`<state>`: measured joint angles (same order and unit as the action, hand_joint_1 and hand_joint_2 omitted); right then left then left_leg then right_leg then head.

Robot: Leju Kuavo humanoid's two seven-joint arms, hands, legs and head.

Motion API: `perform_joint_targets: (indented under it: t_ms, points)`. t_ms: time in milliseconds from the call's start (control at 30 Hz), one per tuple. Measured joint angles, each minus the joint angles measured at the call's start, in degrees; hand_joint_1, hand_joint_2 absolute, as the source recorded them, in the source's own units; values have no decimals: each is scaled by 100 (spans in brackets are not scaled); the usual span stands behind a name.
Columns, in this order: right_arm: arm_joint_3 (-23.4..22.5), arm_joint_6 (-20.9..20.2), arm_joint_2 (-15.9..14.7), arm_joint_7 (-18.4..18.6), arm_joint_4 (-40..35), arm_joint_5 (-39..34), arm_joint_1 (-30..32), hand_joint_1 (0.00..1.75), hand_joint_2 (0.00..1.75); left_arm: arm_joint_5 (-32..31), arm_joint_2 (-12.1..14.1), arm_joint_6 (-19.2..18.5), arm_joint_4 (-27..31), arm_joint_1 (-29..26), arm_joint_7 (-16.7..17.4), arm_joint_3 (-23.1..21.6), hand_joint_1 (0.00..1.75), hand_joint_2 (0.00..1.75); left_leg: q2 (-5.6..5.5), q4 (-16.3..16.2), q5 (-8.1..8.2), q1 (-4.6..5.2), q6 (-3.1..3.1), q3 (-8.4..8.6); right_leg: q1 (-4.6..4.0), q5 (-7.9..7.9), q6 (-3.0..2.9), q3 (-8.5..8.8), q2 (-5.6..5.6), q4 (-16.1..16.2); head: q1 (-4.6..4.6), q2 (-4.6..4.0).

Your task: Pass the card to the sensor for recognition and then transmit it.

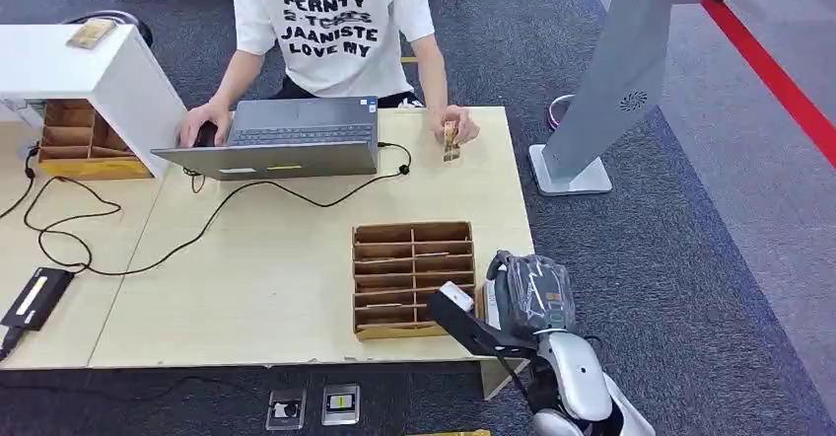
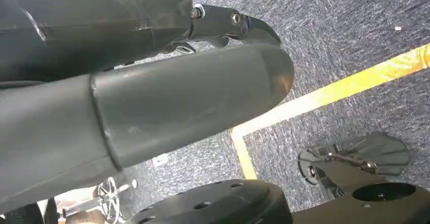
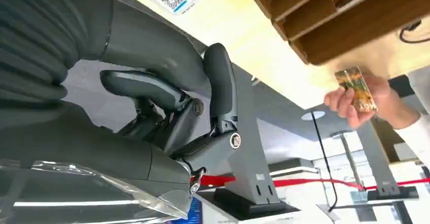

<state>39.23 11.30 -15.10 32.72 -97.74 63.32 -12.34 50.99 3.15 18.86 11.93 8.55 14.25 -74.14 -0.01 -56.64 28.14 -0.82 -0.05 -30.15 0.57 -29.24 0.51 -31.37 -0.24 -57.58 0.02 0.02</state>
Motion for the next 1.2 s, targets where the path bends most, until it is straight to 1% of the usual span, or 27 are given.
perform_joint_targets:
  t_ms: [233,433,500,667,867,967,1000,1100,1133,1167,1200]
  points:
    - [-44,-177,-7,-81,-206,-68,16,0,175,2,2,-2,0,-3,0,0,0,0,0,0,0,0,0,0,0,0,0,0,0,0,0,0]
    - [-41,-229,-4,-133,-265,-109,49,0,175,2,2,-2,0,-4,0,2,0,0,0,0,0,0,0,-1,0,0,0,0,-1,0,0,0]
    - [-28,-258,-4,-203,-271,-168,55,0,175,-2,2,-9,0,-4,0,2,0,0,0,0,0,0,0,-1,0,0,0,0,-1,0,0,0]
    - [26,-326,63,-313,-278,-295,63,0,175,-15,2,-31,0,1,0,2,0,0,0,0,0,0,0,-1,0,0,0,1,-1,0,0,0]
    - [94,-361,127,-358,-278,-370,61,0,175,-15,2,-33,0,1,-2,2,0,0,0,0,0,0,0,-1,0,0,0,1,-1,0,0,0]
    - [144,-376,138,-372,-278,-518,57,0,175,-22,2,-35,0,1,-4,2,0,0,0,0,0,0,0,-1,0,0,0,1,-1,0,0,0]
    - [182,-376,138,-374,-278,-562,53,2,175,-26,2,-35,0,1,-4,2,0,0,0,0,0,0,0,-1,0,0,0,1,-1,0,0,0]
    - [265,-378,166,-387,-276,-660,53,14,175,-35,2,-44,0,3,-7,2,0,0,-1,0,0,0,0,-1,0,0,0,1,-1,0,0,0]
    - [286,-378,177,-398,-276,-686,50,14,175,-37,2,-46,0,3,-7,2,0,0,-1,0,0,0,0,-1,0,0,0,1,-1,0,0,0]
    - [339,-387,186,-409,-276,-726,40,26,175,-37,2,-46,0,3,-7,2,0,0,0,0,0,0,0,-1,0,0,0,1,-1,0,0,0]
    - [365,-400,190,-422,-276,-750,39,31,175,-37,2,-46,0,5,-7,2,0,0,-1,0,0,0,0,-1,0,0,0,1,-1,0,-2,0]
